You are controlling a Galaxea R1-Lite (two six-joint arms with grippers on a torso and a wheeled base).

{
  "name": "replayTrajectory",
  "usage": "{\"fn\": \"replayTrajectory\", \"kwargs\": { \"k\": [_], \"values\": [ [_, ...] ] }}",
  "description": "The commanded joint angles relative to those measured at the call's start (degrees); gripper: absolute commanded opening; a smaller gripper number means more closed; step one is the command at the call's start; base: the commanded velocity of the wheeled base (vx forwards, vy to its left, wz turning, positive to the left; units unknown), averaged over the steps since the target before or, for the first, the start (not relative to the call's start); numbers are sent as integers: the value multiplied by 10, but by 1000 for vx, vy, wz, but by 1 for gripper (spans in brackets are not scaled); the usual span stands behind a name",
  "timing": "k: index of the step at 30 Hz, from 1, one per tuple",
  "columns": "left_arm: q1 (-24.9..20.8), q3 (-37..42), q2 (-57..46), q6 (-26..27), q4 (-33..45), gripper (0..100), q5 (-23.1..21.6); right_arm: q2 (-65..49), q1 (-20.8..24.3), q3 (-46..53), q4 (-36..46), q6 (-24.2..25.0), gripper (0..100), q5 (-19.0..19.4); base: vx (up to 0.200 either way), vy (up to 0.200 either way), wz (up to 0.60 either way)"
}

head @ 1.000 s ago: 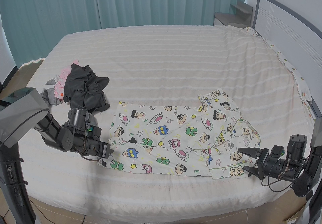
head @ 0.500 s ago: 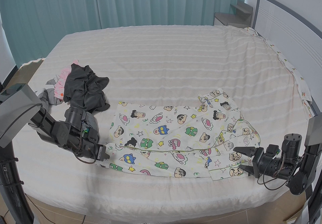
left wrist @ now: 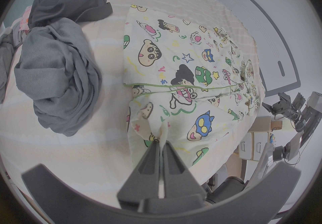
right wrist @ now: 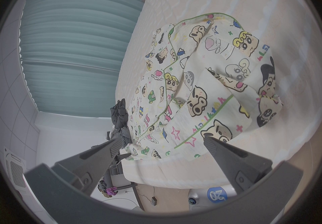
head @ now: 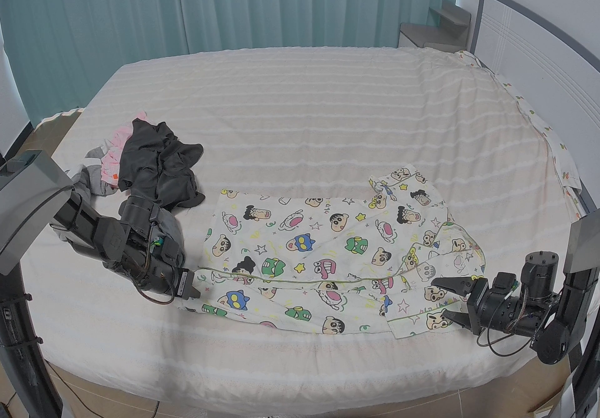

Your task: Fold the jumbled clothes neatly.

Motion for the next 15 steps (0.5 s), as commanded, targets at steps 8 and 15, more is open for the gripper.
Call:
{"fn": "replayTrajectory", "kwargs": {
  "k": [8,15],
  "values": [
    [-2,2,10,8,2,100,5,0,0,3,-10,0,100,-1,0,0,0],
    [11,7,11,7,-1,100,31,-2,0,5,-10,0,100,-1,0,0,0]
  ]
}}
